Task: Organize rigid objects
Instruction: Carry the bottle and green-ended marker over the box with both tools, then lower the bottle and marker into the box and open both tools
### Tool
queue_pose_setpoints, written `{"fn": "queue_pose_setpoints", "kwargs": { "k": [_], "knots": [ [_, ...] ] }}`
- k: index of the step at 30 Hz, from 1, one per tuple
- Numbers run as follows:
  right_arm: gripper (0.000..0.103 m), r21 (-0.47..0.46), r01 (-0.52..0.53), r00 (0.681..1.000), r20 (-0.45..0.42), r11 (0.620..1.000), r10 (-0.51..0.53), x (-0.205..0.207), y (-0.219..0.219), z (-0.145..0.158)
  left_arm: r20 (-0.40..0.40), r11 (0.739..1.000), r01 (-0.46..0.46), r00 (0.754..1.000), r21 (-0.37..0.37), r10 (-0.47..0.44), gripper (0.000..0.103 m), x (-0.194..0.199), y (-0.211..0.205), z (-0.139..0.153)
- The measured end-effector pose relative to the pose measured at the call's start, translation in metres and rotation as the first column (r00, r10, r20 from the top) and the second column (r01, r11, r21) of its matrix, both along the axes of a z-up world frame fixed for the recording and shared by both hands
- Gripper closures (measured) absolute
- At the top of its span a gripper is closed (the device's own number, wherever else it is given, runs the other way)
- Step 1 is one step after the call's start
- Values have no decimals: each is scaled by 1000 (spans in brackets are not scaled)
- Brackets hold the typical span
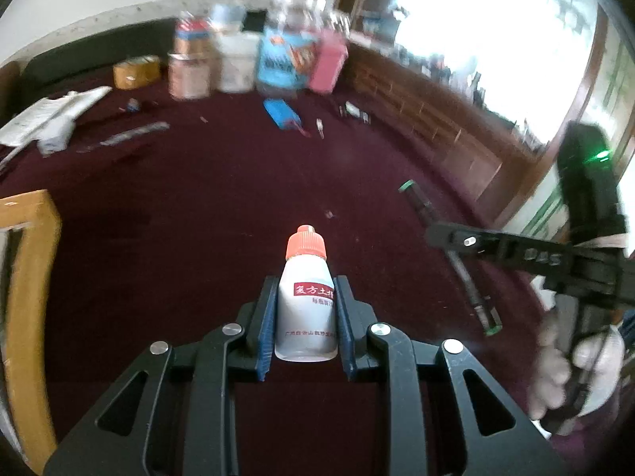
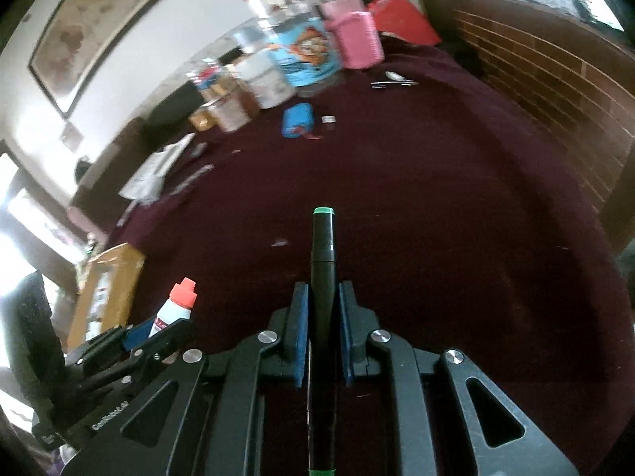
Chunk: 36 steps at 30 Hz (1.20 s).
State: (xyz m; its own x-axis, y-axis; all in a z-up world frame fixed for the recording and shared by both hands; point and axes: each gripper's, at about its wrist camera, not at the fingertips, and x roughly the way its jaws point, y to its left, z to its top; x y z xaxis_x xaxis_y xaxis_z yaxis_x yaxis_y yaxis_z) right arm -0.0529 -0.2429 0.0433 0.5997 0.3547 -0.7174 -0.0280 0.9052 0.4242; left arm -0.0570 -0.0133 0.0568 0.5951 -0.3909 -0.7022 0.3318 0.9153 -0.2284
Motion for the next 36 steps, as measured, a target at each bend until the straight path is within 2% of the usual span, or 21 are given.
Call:
{"fn": "queue_pose_setpoints", "kwargs": {
  "k": [4,6,9,13,16,18,21,26,30,33,36],
  "knots": [
    [90,29,-99,995,31,995,98,-5,42,19,15,994,-64,998,-85,66,79,-27,52,21],
    [90,36,-153,987,45,988,151,-7,65,28,6,984,-125,992,-129,127,79,-41,88,27],
    [90,58,-261,965,52,964,258,-10,115,39,4,964,-215,976,-154,218,79,-57,134,29],
    [90,101,-400,917,35,911,398,-13,188,42,-7,917,-370,928,-146,373,79,-77,203,26],
    [90,106,-476,879,14,873,477,-15,243,37,-4,874,-475,879,-102,477,79,-88,245,19],
    [90,108,-498,866,0,861,501,-15,268,33,-12,845,-529,848,-80,529,79,-92,269,11],
    [90,133,-515,851,-40,847,524,-15,303,20,-50,813,-576,817,-78,574,79,-96,299,-3],
    [90,140,-499,851,-105,855,514,-15,340,-1,-97,787,-614,789,-68,607,79,-99,323,-23],
    [90,114,-479,862,-128,871,491,-15,353,-8,-133,779,-622,781,-75,610,79,-98,334,-34],
    [90,41,-469,873,-128,882,470,-18,363,-9,-130,785,-614,787,-82,603,78,-98,332,-35],
    [88,-51,-448,890,-116,893,440,-24,365,-5,-123,790,-608,793,-82,597,63,-99,330,-33]
  ]
}}
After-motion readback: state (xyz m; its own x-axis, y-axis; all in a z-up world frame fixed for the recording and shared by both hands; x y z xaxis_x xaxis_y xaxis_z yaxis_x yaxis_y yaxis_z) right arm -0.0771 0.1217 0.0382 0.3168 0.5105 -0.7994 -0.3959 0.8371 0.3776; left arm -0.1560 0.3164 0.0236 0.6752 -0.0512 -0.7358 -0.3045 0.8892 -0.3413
